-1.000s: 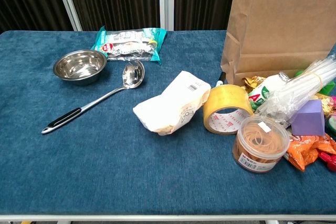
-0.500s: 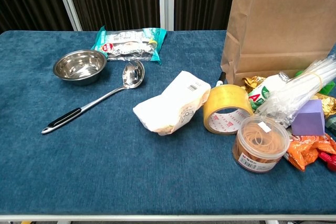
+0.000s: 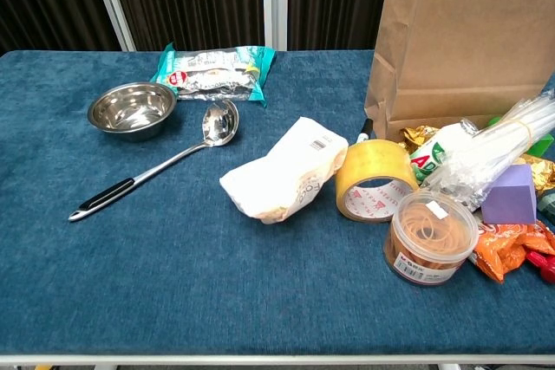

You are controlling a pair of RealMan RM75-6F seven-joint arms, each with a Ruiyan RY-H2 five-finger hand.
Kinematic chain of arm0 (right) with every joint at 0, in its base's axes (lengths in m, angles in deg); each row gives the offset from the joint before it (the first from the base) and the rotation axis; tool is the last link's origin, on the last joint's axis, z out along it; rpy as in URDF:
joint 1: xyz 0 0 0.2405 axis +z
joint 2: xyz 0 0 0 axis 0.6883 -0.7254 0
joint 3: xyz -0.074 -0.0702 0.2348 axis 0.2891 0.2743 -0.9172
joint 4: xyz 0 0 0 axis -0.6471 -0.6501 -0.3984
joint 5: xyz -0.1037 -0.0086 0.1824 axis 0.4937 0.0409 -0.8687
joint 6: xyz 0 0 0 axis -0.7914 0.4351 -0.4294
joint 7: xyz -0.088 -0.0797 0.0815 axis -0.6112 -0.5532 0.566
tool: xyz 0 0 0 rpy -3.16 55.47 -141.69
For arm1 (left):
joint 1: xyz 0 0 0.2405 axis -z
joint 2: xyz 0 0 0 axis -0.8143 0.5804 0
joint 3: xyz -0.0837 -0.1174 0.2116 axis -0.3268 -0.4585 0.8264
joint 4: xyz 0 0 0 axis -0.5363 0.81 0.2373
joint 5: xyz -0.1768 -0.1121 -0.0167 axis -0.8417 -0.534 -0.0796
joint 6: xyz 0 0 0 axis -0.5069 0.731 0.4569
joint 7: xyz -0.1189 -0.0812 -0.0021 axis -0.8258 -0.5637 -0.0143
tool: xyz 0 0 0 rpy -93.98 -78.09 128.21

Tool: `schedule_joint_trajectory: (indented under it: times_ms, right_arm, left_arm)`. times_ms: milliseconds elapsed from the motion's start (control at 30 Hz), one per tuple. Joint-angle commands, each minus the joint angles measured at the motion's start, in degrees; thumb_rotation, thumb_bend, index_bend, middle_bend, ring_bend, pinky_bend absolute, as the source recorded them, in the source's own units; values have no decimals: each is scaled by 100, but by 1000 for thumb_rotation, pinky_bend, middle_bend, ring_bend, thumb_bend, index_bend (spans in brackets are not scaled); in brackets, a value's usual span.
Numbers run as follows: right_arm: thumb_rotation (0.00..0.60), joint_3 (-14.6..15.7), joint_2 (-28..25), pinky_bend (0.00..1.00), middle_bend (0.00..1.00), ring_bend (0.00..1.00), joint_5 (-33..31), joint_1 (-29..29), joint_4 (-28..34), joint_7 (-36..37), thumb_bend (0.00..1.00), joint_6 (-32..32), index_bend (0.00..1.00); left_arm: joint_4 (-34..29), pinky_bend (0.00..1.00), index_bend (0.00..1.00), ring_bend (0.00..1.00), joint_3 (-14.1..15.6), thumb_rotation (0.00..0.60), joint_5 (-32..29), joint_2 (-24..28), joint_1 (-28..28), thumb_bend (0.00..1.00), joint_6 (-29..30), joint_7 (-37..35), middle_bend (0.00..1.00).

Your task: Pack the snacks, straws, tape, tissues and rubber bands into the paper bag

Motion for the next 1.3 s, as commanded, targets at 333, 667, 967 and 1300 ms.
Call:
schedule_joint_trajectory:
  times_ms: [333, 667, 967, 1300]
  right_arm:
    - [600, -93, 1049, 741, 696, 597, -1177, 782, -2745, 360, 445, 519, 872]
    - [600, 116, 1627, 741, 696, 597, -1482, 993, -3989, 1036, 445, 997, 871]
    - [600, 316, 1649, 660, 659, 532, -1357, 992, -4160, 1508, 146, 1270, 786]
    - [600, 561, 1311, 248, 364, 165, -992, 973, -4050, 1831, 0, 1501, 401]
  left_arm:
    - [81, 121, 66, 0, -93, 600, -68, -75, 206, 156, -273, 28, 51]
    - [168, 122, 66, 0, -86, 600, -185, -118, 242, 156, -411, 50, 51]
    - [172, 122, 66, 0, -49, 600, -176, -138, 233, 156, -403, 61, 51]
    - [166, 122, 66, 0, -30, 600, -160, -134, 220, 156, -367, 40, 51]
